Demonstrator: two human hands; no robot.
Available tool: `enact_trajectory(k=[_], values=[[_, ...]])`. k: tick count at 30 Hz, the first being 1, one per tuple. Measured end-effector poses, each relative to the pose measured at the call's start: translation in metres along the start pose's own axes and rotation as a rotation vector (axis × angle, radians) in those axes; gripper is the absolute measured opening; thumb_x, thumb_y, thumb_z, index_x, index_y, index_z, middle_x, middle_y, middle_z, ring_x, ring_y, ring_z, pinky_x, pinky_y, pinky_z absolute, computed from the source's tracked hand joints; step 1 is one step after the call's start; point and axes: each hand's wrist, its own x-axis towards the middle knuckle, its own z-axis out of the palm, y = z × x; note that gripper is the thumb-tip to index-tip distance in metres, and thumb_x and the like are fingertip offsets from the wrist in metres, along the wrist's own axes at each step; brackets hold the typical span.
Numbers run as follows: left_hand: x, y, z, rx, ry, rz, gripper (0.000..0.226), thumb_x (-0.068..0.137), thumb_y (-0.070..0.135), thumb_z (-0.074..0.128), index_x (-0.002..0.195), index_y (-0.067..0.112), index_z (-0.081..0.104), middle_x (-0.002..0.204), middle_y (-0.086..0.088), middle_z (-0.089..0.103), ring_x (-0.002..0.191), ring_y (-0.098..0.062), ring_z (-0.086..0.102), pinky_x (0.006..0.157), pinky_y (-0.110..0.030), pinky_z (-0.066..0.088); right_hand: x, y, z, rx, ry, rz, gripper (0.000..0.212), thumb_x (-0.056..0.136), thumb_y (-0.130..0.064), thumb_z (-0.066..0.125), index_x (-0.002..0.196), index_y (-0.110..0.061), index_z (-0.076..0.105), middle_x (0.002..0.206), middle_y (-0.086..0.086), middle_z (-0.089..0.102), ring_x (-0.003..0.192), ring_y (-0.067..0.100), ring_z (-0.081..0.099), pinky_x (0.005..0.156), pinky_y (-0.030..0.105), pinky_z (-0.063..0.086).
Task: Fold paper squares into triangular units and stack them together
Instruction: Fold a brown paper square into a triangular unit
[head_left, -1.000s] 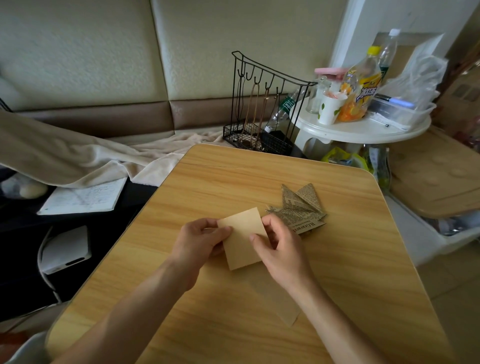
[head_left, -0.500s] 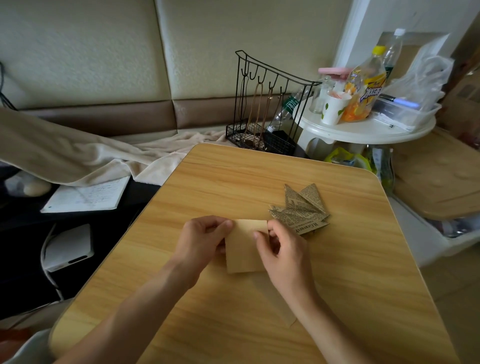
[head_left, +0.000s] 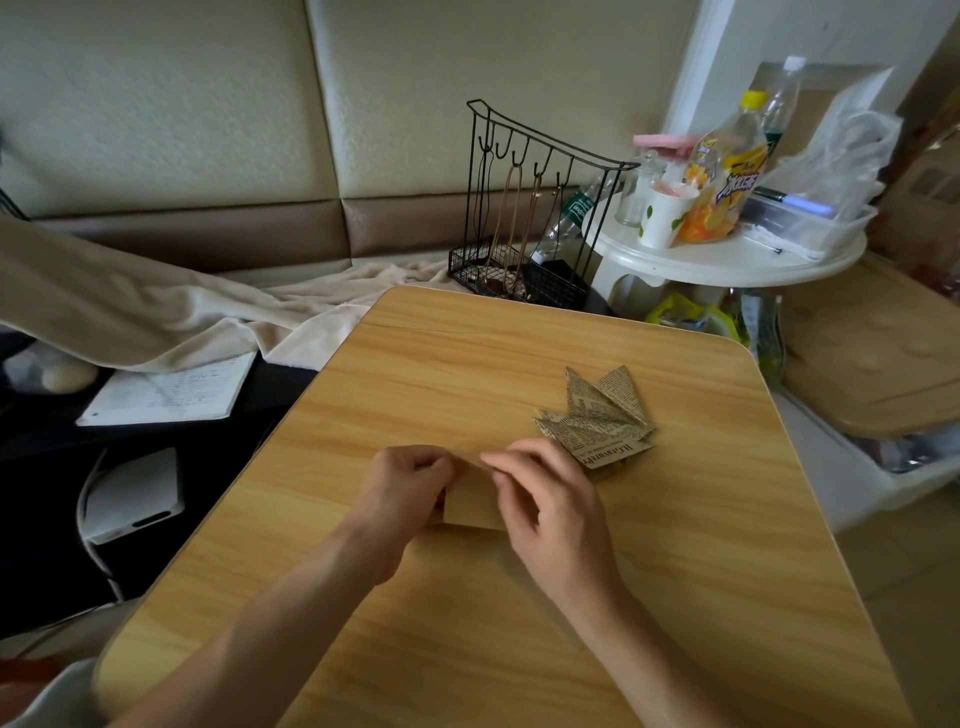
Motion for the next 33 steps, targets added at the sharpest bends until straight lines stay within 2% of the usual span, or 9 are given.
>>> enact_trajectory(k=[3,5,8,11,13,19,23,27,33], values=[[0.0019,-0.0004,-0.0022,0.058,0.023,-0.005,0.024,0.097,0.025,0.066,0.081,0.02,0.082,0.075,-0.005,0.074,0.067,-0.015,0.066,0.063,-0.031,0.054,-0.0003,-0.0023,0.0012,-0.013,-0.063,-0.062,0.031,0.097,-0.012,0.065,0.126,-0.015,0.073,0.114,0.001,0.065,0.104,0.019,0.065,0.089,0.037,0.053],[0.001,0.0006,-0.0024,0.091,0.047,0.013,0.023,0.093,0.037,0.071,0.077,0.022,0.081,0.069,0.003,0.071,0.068,-0.012,0.061,0.058,-0.026,0.048,-0.0003,-0.0041,0.0012,0.006,-0.071,-0.045,0.033,0.096,-0.012,0.066,0.129,-0.015,0.07,0.115,-0.001,0.065,0.105,0.018,0.065,0.09,0.037,0.053],[-0.0001,0.0013,-0.0002,0.074,0.067,0.017,0.027,0.09,0.04,0.074,0.075,0.017,0.077,0.065,0.009,0.067,0.071,-0.011,0.058,0.055,-0.021,0.044,-0.0002,-0.0032,-0.0003,0.033,-0.007,0.038,0.021,0.096,-0.011,0.069,0.116,-0.012,0.068,0.104,-0.003,0.066,0.094,0.014,0.064,0.082,0.034,0.054],[-0.0006,0.0012,0.0003,0.025,0.114,-0.005,0.029,0.091,0.036,0.073,0.08,0.009,0.075,0.065,0.007,0.065,0.072,-0.015,0.058,0.059,-0.025,0.044,0.0,-0.0027,-0.0011,0.045,0.056,0.119,0.02,0.092,-0.01,0.075,0.109,-0.011,0.065,0.09,-0.007,0.062,0.076,0.007,0.056,0.072,0.024,0.049],[-0.0012,0.0018,0.0008,-0.057,0.133,-0.026,0.028,0.093,0.032,0.073,0.086,0.005,0.075,0.074,0.0,0.068,0.075,-0.018,0.062,0.06,-0.028,0.049,0.0002,-0.0037,-0.0004,0.067,0.066,0.153,0.026,0.09,-0.01,0.078,0.111,-0.01,0.063,0.084,-0.007,0.058,0.07,0.009,0.054,0.068,0.024,0.048],[-0.0032,0.0012,0.002,-0.212,0.097,-0.092,0.013,0.093,0.019,0.074,0.095,0.006,0.071,0.089,-0.01,0.071,0.081,-0.023,0.068,0.061,-0.03,0.056,0.0005,0.0009,0.001,0.109,0.102,0.174,0.045,0.085,-0.008,0.082,0.124,-0.007,0.057,0.078,-0.009,0.062,0.07,0.007,0.059,0.068,0.018,0.049],[-0.0047,0.0014,0.0048,-0.071,0.126,-0.029,0.018,0.092,0.026,0.075,0.086,0.009,0.071,0.082,-0.006,0.071,0.074,-0.019,0.064,0.061,-0.029,0.051,0.0011,0.0019,0.0012,0.127,0.113,0.164,0.033,0.085,-0.003,0.08,0.112,-0.011,0.064,0.079,-0.009,0.059,0.069,0.007,0.056,0.066,0.02,0.048],[-0.0071,0.0022,0.0072,-0.009,0.113,0.005,0.021,0.093,0.03,0.073,0.089,0.009,0.075,0.081,-0.009,0.07,0.073,-0.02,0.06,0.066,-0.034,0.046,0.0016,0.0014,-0.0023,0.076,0.05,0.015,0.01,0.092,-0.007,0.073,0.099,-0.014,0.072,0.095,-0.006,0.061,0.083,0.008,0.061,0.073,0.025,0.051],[-0.0054,0.0036,0.0055,-0.056,0.068,0.014,0.026,0.103,0.03,0.059,0.094,0.014,0.078,0.076,-0.006,0.07,0.071,-0.018,0.062,0.065,-0.031,0.051,0.0018,-0.0008,0.0002,0.021,-0.029,-0.104,0.008,0.093,-0.011,0.072,0.1,-0.012,0.077,0.111,0.0,0.067,0.102,0.019,0.066,0.087,0.039,0.054]])
